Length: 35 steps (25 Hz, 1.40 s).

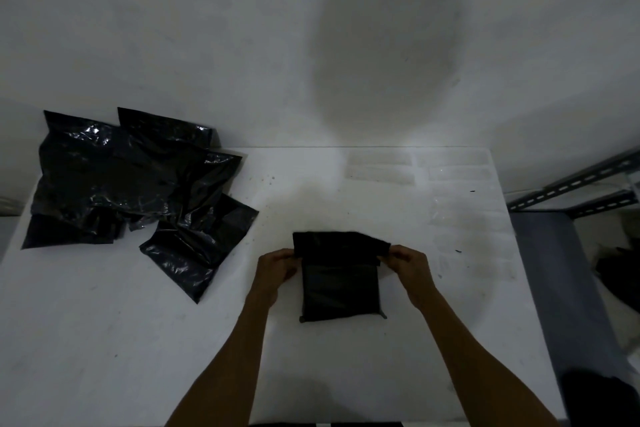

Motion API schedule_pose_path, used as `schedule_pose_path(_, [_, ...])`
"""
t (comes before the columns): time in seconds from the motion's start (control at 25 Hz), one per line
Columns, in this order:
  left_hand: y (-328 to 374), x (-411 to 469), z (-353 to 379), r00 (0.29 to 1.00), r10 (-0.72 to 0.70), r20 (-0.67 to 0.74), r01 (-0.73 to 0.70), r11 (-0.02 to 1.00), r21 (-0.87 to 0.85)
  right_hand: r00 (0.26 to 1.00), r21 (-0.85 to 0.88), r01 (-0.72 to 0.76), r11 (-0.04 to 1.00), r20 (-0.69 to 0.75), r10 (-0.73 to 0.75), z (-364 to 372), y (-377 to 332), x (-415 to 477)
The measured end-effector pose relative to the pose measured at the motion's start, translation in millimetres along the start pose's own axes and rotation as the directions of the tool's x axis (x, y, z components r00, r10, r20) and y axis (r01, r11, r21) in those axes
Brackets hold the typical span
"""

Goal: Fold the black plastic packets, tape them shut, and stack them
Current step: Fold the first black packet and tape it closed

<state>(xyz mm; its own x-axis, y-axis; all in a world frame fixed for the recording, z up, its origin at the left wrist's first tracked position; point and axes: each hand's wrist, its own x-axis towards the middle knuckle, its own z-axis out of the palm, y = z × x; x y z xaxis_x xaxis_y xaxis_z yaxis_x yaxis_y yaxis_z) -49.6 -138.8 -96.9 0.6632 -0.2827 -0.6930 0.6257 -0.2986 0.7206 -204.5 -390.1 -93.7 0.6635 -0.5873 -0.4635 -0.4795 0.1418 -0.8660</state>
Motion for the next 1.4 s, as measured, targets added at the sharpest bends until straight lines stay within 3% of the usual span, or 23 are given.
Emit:
schedule_pose_path(0.12, [-4.5, -10.5, -6.1, 0.992, 0.117, 0.056, -0.123, 0.985, 0.123, 0.988, -0.191, 0.147, 0.97, 0.072, -0.136, -12.4, 8.2, -8.8])
schedule_pose_path(0.24, [-9.1, -12.2, -5.6, 0.97, 0.234, 0.07, -0.244, 0.946, 0.213, 0.953, -0.407, 0.302, 0.862, 0.098, -0.287, -16.5, 19.0, -15.4])
schedule_pose_path(0.36, [-19.4, -13.6, -1.1, 0.934, 0.357, 0.015, -0.339, 0.872, 0.353, 0.942, -0.474, 0.325, 0.818, 0.086, -0.324, -17.0, 25.3, -22.9])
schedule_pose_path(0.48, [-30.5, -30.9, 15.2, 0.787, 0.614, -0.058, -0.478, 0.666, 0.573, 0.944, -0.465, 0.312, 0.828, 0.053, -0.326, -14.4, 28.4, -24.6])
schedule_pose_path(0.56, [-36.6, -44.1, 31.0, 0.69, 0.722, 0.041, -0.526, 0.462, 0.714, 0.962, -0.43, 0.251, 0.867, 0.014, -0.272, -12.3, 24.0, -25.3])
schedule_pose_path(0.72, [-56.4, -57.6, 55.7, 0.598, 0.714, 0.364, -0.652, 0.17, 0.739, 0.981, -0.309, 0.089, 0.947, -0.138, -0.137, -1.6, 8.3, -22.7])
schedule_pose_path(0.8, [-69.1, -61.6, 61.2, 0.591, 0.684, 0.427, -0.685, 0.146, 0.714, 0.969, -0.157, -0.092, 0.983, -0.24, 0.052, 4.2, 2.4, -15.6])
schedule_pose_path(0.92, [-88.1, -68.6, 64.6, 0.605, 0.649, 0.461, -0.689, 0.138, 0.711, 0.945, -0.11, -0.28, 0.954, -0.207, 0.253, 7.4, 3.7, -1.1])
schedule_pose_path(1.16, [-99.0, -78.9, 62.5, 0.61, 0.627, 0.484, -0.701, 0.143, 0.698, 0.916, 0.095, -0.304, 0.948, -0.244, 0.318, 12.9, -0.1, 11.7])
schedule_pose_path(1.2, [-98.3, -80.6, 63.2, 0.613, 0.626, 0.482, -0.699, 0.145, 0.7, 0.917, 0.033, -0.28, 0.959, -0.287, 0.277, 17.4, -4.0, 5.0])
schedule_pose_path(1.24, [-99.7, -79.8, 63.9, 0.611, 0.633, 0.476, -0.694, 0.139, 0.706, 0.924, -0.115, -0.195, 0.974, -0.355, 0.143, 21.9, -6.4, -4.7])
schedule_pose_path(1.28, [-100.3, -78.3, 64.0, 0.606, 0.642, 0.469, -0.694, 0.14, 0.706, 0.915, -0.307, -0.039, 0.951, -0.394, -0.09, 26.0, -5.7, -16.2])
schedule_pose_path(1.36, [-99.4, -75.8, 62.7, 0.578, 0.683, 0.447, -0.712, 0.154, 0.685, 0.848, -0.584, 0.317, 0.747, -0.177, -0.499, 32.1, 6.0, -40.9])
schedule_pose_path(1.4, [-96.0, -75.4, 61.5, 0.554, 0.722, 0.415, -0.721, 0.167, 0.672, 0.81, -0.655, 0.437, 0.616, -0.011, -0.586, 34.5, 16.0, -51.9])
